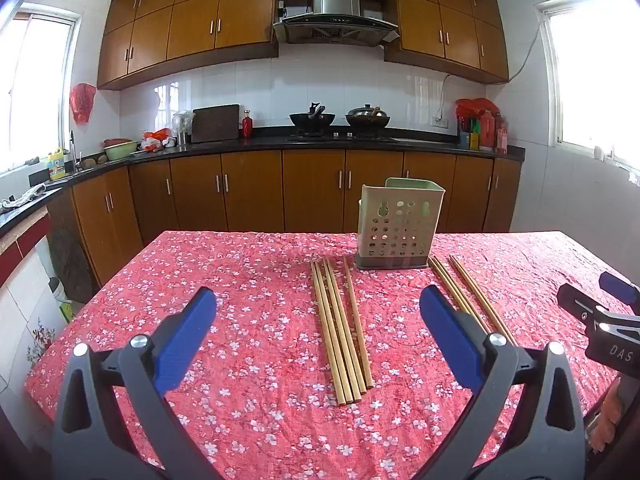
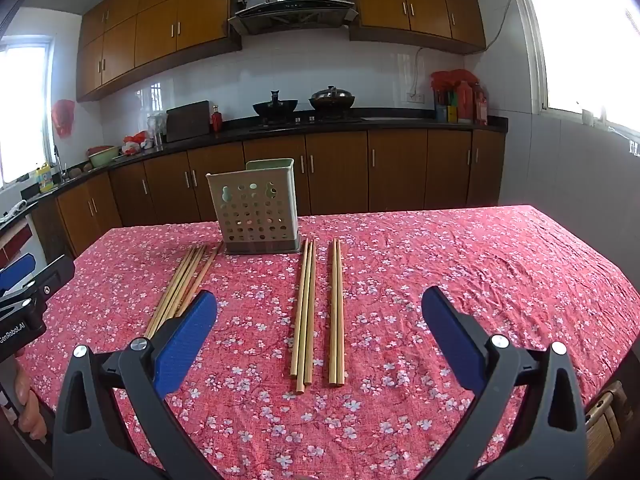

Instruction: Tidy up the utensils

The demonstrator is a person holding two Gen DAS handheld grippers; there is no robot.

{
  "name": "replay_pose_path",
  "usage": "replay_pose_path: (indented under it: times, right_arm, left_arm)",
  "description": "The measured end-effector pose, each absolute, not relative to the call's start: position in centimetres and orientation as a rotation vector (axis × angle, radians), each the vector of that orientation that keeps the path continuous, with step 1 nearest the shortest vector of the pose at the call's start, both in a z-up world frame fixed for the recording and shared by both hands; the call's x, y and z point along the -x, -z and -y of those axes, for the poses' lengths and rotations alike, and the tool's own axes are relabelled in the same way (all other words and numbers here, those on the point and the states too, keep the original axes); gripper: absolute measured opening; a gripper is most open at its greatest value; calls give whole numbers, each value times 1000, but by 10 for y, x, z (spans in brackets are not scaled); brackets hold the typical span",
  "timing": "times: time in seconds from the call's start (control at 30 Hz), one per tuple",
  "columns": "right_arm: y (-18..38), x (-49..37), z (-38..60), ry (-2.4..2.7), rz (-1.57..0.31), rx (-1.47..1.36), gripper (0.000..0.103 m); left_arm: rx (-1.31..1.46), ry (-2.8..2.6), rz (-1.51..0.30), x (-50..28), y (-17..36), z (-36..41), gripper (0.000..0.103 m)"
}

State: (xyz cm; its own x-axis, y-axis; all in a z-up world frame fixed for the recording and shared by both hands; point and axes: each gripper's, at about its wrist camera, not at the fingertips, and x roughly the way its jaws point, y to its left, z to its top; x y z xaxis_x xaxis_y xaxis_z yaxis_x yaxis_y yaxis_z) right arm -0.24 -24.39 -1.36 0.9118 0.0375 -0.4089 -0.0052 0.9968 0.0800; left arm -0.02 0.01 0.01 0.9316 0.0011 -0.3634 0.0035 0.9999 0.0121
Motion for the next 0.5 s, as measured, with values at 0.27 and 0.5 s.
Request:
replay_pose_path:
  times: [0.27,0.5]
  right_arm:
    - [14,2,244,-22,-423,-80,101]
    - [14,2,245,-23,-423,-80,101]
  left_arm:
    - [-7,5,-376,-1,0,-1,99]
    - [-8,4,-375,-2,0,-2,99]
